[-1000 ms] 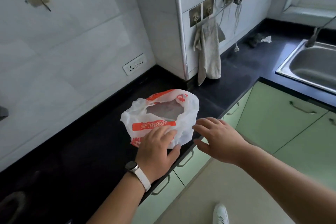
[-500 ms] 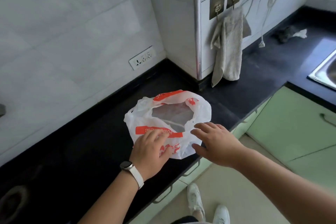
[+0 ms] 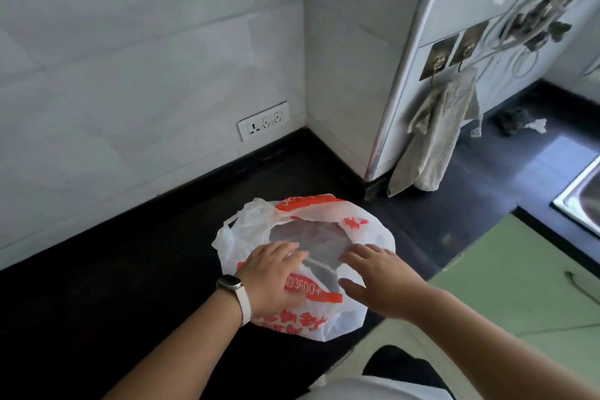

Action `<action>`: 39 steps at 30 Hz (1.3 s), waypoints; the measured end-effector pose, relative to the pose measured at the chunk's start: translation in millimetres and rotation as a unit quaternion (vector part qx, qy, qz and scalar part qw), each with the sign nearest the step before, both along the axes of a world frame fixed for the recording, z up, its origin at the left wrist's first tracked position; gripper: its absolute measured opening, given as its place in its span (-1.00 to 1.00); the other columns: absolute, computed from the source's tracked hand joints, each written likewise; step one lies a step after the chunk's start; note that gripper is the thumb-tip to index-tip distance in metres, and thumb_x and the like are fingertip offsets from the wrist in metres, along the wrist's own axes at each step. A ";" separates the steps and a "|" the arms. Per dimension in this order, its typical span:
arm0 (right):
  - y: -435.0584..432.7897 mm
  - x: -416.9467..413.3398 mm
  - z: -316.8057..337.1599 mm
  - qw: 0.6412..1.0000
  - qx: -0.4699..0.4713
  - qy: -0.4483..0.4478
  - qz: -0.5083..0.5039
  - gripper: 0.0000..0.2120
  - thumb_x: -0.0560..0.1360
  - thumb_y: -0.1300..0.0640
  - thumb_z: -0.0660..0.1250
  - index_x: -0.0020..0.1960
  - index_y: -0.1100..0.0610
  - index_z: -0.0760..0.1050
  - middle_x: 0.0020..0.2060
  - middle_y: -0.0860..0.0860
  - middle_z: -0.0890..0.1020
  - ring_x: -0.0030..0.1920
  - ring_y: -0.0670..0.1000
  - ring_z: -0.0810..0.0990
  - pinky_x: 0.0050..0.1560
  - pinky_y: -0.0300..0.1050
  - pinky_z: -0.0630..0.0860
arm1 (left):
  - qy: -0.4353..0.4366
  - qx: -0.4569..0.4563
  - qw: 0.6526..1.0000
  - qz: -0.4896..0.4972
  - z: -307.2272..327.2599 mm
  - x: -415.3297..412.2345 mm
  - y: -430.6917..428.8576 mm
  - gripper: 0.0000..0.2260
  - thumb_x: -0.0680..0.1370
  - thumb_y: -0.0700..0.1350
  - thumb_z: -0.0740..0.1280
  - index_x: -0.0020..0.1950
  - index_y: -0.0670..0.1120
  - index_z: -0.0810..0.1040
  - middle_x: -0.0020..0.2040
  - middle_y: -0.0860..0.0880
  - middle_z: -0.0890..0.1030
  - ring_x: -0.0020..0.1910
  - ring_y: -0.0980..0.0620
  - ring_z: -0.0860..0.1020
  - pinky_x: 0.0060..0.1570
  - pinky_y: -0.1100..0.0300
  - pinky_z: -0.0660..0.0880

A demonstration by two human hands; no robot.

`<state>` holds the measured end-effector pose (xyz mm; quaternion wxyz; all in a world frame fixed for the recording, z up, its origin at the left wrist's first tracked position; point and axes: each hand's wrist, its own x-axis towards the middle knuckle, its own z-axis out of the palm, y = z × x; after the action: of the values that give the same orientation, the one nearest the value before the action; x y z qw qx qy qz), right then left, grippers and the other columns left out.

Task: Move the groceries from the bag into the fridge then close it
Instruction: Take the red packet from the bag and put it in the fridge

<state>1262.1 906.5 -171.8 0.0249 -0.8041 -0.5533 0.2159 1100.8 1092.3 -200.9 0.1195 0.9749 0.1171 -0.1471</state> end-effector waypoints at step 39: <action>86.6 -31.4 -103.8 0.993 -0.091 0.068 -0.012 -0.56 0.57 -0.22 0.10 0.32 -0.02 0.43 0.18 -0.03 0.55 0.17 0.04 0.52 0.29 0.01 0.39 | 0.060 -0.109 0.987 0.104 -84.3 -69.5 16.5 -0.65 0.40 0.27 0.26 0.01 0.07 0.58 0.02 0.09 0.50 0.10 0.06 0.43 0.34 0.19 0.18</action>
<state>1230.6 993.1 -275.6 -0.0085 -0.7932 -0.5183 0.3195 1031.2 1108.7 -285.2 0.2325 0.9281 0.2077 -0.2037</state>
